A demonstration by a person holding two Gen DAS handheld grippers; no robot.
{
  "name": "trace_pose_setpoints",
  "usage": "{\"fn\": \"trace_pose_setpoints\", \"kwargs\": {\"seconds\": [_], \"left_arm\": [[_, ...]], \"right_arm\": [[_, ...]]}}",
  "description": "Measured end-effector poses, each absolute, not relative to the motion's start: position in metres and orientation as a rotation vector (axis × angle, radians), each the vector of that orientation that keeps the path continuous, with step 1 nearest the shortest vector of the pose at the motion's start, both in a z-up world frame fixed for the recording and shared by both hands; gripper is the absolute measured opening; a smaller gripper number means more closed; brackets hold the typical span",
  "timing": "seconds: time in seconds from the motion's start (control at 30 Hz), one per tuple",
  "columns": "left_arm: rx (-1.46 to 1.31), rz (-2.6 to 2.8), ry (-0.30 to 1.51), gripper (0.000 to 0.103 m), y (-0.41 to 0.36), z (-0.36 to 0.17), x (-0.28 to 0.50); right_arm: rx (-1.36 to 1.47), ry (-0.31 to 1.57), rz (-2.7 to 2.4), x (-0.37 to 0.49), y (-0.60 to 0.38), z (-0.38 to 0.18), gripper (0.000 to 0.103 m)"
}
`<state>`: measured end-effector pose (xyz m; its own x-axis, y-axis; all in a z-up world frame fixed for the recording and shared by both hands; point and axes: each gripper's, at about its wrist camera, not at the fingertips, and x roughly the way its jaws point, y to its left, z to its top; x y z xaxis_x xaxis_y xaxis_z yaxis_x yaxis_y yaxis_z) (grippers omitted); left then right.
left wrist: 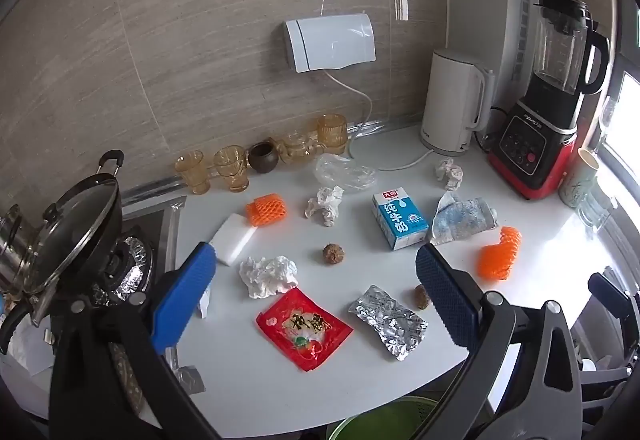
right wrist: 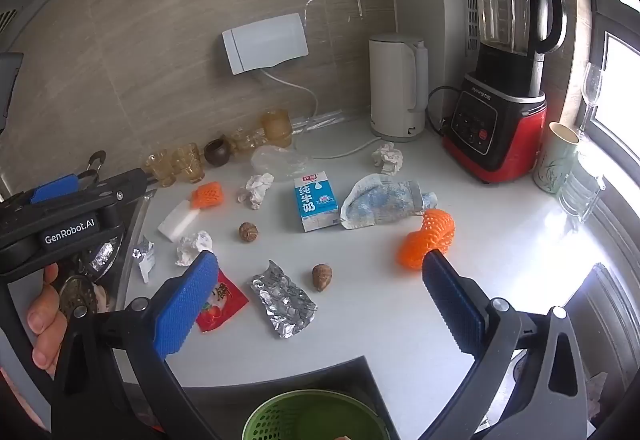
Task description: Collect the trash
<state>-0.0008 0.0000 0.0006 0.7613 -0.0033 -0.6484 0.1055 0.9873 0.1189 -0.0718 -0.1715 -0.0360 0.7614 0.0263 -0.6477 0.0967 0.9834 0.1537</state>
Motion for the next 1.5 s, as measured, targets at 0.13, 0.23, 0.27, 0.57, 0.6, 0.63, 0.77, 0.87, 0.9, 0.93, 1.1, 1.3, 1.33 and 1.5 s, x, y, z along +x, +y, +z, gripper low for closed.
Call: {"fn": "trace_pose_setpoints", "kwargs": {"seconds": [0.13, 0.23, 0.27, 0.57, 0.6, 0.63, 0.77, 0.87, 0.9, 0.93, 1.1, 1.3, 1.33, 1.5], "left_arm": [[0.132, -0.066, 0.715, 0.096, 0.003, 0.001, -0.001], [0.121, -0.072, 0.723, 0.096, 0.004, -0.006, 0.001], [0.12, -0.074, 0.725, 0.096, 0.004, -0.007, 0.0], [0.11, -0.079, 0.749, 0.096, -0.003, -0.006, -0.003], [0.109, -0.083, 0.754, 0.096, -0.001, -0.004, -0.001], [0.107, -0.085, 0.755, 0.096, -0.001, -0.005, -0.001], [0.104, -0.087, 0.756, 0.096, -0.001, -0.006, -0.001], [0.1, -0.09, 0.759, 0.096, 0.002, -0.006, 0.0], [0.1, -0.09, 0.759, 0.096, 0.002, -0.007, 0.0], [0.099, -0.089, 0.76, 0.096, 0.002, -0.006, 0.0], [0.098, -0.09, 0.758, 0.096, 0.003, -0.006, -0.001], [0.096, -0.09, 0.763, 0.096, 0.002, -0.005, 0.0], [0.095, -0.09, 0.765, 0.096, 0.002, -0.005, 0.001], [0.095, -0.091, 0.765, 0.096, 0.002, -0.005, 0.001]], "right_arm": [[0.181, 0.701, -0.04, -0.071, -0.17, -0.036, 0.101], [0.184, 0.698, -0.041, -0.071, -0.17, -0.035, 0.101], [0.185, 0.697, -0.042, -0.071, -0.17, -0.035, 0.101], [0.17, 0.704, -0.043, -0.07, -0.175, -0.037, 0.101], [0.171, 0.705, -0.042, -0.07, -0.175, -0.037, 0.101], [0.17, 0.706, -0.04, -0.07, -0.174, -0.037, 0.101], [0.167, 0.71, -0.04, -0.07, -0.177, -0.038, 0.101], [0.163, 0.71, -0.04, -0.07, -0.178, -0.039, 0.101], [0.163, 0.71, -0.041, -0.07, -0.176, -0.039, 0.101], [0.162, 0.711, -0.041, -0.07, -0.177, -0.039, 0.101], [0.163, 0.713, -0.04, -0.069, -0.177, -0.039, 0.101], [0.16, 0.711, -0.039, -0.069, -0.177, -0.039, 0.101], [0.16, 0.712, -0.04, -0.069, -0.176, -0.039, 0.101], [0.16, 0.713, -0.04, -0.069, -0.176, -0.039, 0.101]]}}
